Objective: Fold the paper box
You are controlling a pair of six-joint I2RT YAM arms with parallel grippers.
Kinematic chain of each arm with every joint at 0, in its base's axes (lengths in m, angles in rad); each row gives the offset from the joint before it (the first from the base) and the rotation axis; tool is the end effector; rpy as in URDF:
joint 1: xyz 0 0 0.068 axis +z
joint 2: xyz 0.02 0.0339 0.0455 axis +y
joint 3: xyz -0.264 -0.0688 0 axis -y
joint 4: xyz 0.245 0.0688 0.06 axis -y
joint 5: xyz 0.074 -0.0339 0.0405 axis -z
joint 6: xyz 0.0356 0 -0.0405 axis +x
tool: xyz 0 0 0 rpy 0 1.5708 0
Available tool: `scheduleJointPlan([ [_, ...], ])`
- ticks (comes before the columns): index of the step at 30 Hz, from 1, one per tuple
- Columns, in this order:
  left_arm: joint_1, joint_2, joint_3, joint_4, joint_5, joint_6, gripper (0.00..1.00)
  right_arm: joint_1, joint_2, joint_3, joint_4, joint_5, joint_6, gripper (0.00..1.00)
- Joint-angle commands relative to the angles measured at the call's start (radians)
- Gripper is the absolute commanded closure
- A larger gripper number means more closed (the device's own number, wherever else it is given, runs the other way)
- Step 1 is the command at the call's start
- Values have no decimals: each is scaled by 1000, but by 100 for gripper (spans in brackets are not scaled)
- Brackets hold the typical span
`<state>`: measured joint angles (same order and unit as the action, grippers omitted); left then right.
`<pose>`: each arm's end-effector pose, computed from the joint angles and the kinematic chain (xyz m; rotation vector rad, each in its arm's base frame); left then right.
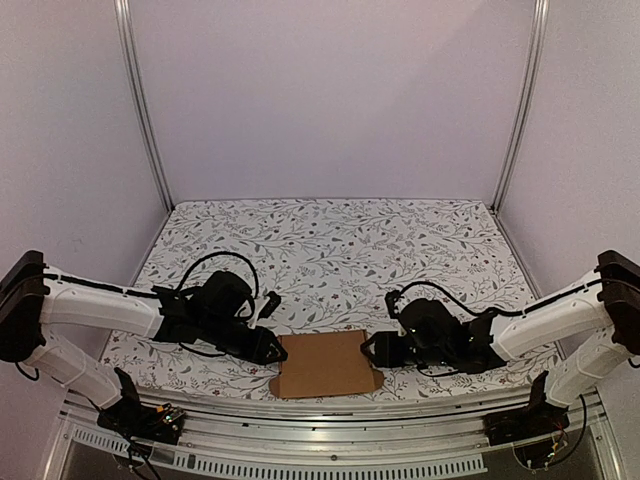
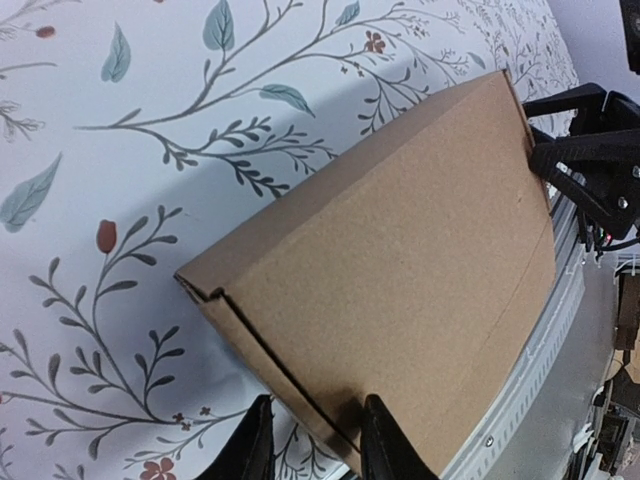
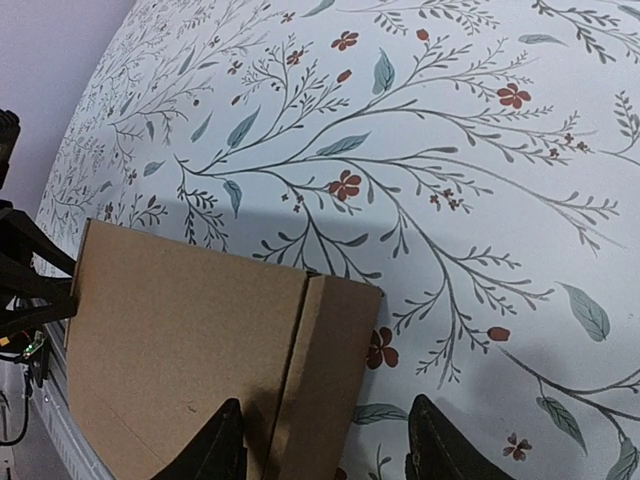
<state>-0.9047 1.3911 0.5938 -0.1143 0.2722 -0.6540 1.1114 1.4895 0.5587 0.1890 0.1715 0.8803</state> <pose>0.1490 -0.2050 0.1543 0.4650 2.6744 -0.9161 0.1267 0.2424 0.1423 -0.1897 2.4346 0.7870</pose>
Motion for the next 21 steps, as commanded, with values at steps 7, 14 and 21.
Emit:
scheduleJointPlan([
  [7, 9, 15, -8, -52, -20, 20, 72, -30, 129, -71, 208, -105, 82, 53],
  [14, 9, 24, 5, -60, -20, 23, 72, -32, 222, -88, 336, -158, 122, 71],
  [21, 9, 29, 13, -68, -33, 24, 71, -34, 251, -121, 406, -160, 149, 94],
])
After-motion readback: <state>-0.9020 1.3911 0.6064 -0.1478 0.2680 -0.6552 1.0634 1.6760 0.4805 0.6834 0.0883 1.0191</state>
